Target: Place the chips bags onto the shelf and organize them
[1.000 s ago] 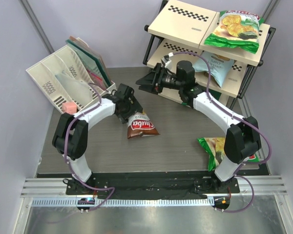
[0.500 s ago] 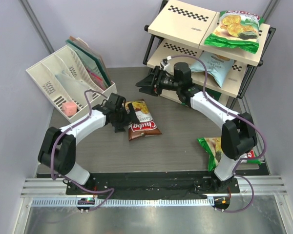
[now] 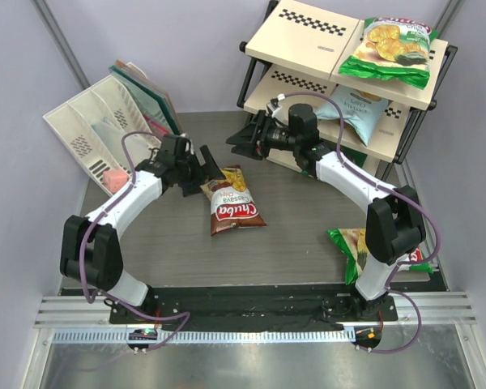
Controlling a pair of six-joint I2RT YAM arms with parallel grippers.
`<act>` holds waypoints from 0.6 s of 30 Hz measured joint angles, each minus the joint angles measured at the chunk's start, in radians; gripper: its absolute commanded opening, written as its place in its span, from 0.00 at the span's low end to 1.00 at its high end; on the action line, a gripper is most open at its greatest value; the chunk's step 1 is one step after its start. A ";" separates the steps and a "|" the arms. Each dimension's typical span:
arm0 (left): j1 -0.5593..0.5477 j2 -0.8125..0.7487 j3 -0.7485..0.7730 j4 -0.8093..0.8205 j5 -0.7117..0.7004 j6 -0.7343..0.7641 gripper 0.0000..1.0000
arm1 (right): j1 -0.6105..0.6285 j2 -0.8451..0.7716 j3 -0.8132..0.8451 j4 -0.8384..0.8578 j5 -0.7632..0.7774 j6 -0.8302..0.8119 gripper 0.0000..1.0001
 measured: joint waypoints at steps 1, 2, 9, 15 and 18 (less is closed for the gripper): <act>0.016 -0.003 0.008 0.002 0.004 0.004 0.93 | -0.003 0.000 0.000 -0.002 0.000 -0.001 0.53; 0.024 -0.004 0.014 0.003 0.009 0.009 0.93 | -0.005 0.000 0.000 -0.002 0.000 -0.001 0.53; 0.078 0.042 0.016 0.008 0.054 0.020 0.95 | -0.024 0.000 0.000 -0.011 -0.005 -0.002 0.53; 0.077 0.047 -0.009 0.024 0.079 0.019 0.96 | -0.041 -0.002 -0.003 -0.030 -0.008 -0.014 0.52; 0.077 0.055 -0.019 0.041 0.084 0.016 0.96 | -0.047 -0.007 -0.006 -0.039 -0.009 -0.024 0.52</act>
